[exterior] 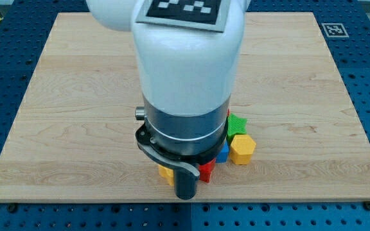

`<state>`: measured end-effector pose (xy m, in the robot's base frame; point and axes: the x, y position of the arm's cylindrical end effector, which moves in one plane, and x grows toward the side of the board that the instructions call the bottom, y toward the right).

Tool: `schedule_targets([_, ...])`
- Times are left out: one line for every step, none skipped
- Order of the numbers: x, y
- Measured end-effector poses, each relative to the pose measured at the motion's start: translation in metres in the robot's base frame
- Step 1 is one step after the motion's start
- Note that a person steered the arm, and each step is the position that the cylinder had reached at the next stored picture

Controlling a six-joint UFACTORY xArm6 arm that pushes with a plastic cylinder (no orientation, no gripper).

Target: Move the yellow heart to the top center

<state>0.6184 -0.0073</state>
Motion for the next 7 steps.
schedule_targets([-0.001,-0.012])
schedule_targets([-0.01,-0.037])
schedule_targets([-0.023,-0.058])
schedule_targets([-0.043,-0.06])
schedule_targets([-0.046,-0.054])
schedule_targets([-0.043,-0.051])
schedule_targets([-0.043,-0.04])
